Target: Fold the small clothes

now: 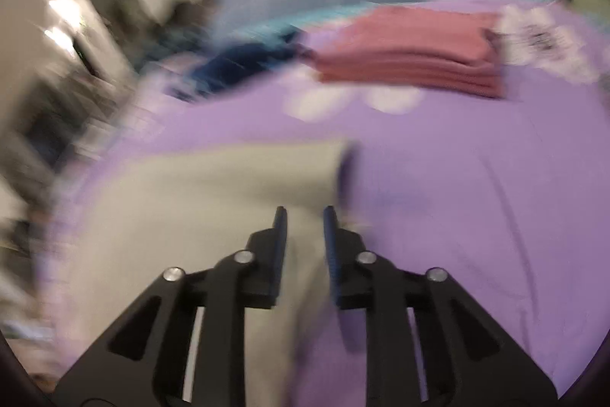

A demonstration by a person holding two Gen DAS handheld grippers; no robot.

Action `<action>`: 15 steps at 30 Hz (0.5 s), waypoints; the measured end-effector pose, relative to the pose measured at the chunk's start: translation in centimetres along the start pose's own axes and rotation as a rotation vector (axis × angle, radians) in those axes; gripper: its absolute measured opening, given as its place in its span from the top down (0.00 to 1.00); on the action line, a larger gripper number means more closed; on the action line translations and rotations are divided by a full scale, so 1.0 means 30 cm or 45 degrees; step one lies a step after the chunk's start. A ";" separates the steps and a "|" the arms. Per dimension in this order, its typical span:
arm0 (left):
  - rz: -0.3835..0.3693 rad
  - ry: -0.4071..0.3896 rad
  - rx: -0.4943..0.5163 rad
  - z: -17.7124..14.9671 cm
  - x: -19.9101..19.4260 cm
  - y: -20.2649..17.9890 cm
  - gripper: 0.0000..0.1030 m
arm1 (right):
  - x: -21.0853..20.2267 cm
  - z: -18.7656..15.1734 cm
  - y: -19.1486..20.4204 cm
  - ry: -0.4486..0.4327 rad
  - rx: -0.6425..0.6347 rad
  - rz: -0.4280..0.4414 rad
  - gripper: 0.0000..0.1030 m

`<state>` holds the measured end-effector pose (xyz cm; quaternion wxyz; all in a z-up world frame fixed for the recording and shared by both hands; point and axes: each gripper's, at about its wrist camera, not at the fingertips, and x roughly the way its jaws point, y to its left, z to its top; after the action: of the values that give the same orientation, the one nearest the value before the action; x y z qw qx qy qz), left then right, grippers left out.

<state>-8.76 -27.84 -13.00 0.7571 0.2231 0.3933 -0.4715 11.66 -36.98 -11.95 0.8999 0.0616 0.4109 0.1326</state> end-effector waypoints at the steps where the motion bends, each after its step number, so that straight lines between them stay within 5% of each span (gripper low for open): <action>1: 0.003 0.007 -0.006 0.001 0.004 0.001 0.89 | 0.041 -0.009 -0.008 0.022 -0.005 -0.034 0.95; 12: 0.044 -0.092 -0.091 -0.059 -0.113 0.009 0.87 | 0.044 -0.014 -0.102 -0.026 0.197 0.159 0.95; 15: 0.133 -0.139 -0.167 -0.132 -0.216 0.071 0.70 | 0.019 -0.024 -0.108 -0.038 0.226 0.175 0.95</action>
<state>-10.01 -20.57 -10.19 0.8139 0.1671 0.3695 -0.4160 12.09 -39.92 -13.53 0.8856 0.1711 0.4025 0.1562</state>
